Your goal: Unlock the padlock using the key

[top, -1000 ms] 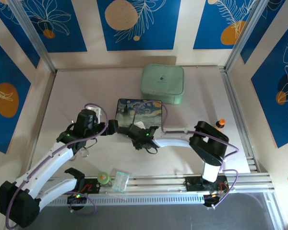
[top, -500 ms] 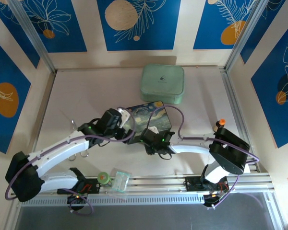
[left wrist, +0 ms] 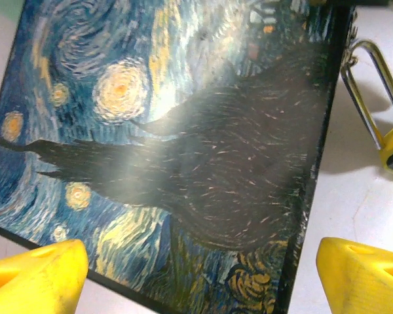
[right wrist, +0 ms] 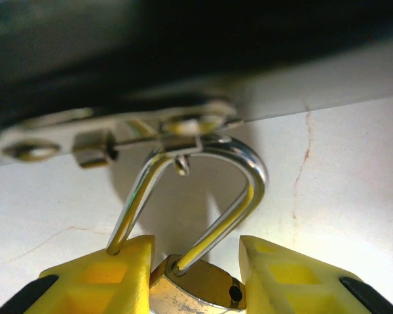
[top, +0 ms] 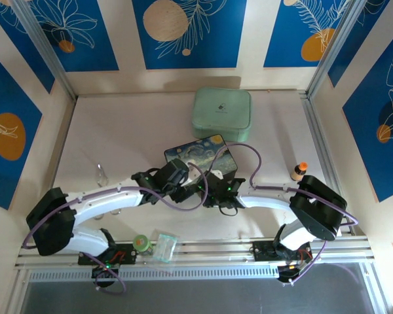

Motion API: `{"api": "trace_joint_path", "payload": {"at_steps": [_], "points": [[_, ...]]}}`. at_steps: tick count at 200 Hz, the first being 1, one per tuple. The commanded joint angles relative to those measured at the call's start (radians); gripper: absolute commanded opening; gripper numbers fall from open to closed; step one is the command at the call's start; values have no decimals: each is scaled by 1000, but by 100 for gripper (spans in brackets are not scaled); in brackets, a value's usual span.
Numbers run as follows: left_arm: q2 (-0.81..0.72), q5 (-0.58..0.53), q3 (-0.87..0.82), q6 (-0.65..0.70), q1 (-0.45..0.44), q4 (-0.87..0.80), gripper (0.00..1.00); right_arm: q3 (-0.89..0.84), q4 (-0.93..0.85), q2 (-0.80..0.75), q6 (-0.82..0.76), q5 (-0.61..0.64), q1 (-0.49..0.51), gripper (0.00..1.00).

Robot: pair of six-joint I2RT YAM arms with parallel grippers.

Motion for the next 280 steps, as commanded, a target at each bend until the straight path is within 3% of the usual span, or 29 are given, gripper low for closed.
{"api": "trace_joint_path", "payload": {"at_steps": [1, 51, 68, 120, 223, 280], "points": [[52, -68, 0, 55, -14, 9, 88, -20, -40, 9, 40, 1, -2, 34], [150, -149, -2, 94, -54, -14, 77, -47, 25, -16, 89, 1, -21, 33], [161, -169, -24, 118, -72, 6, 63, -95, 133, -43, 106, -13, -31, 31], [138, -137, -56, 144, -80, 18, 54, -131, 253, -70, 128, -37, -113, 29], [126, -92, -63, 166, -88, 26, 48, -126, 293, -100, 132, -104, -264, 28], [145, -91, -60, 156, -88, 40, 48, -94, 295, -98, 84, -120, -251, 31]]}}
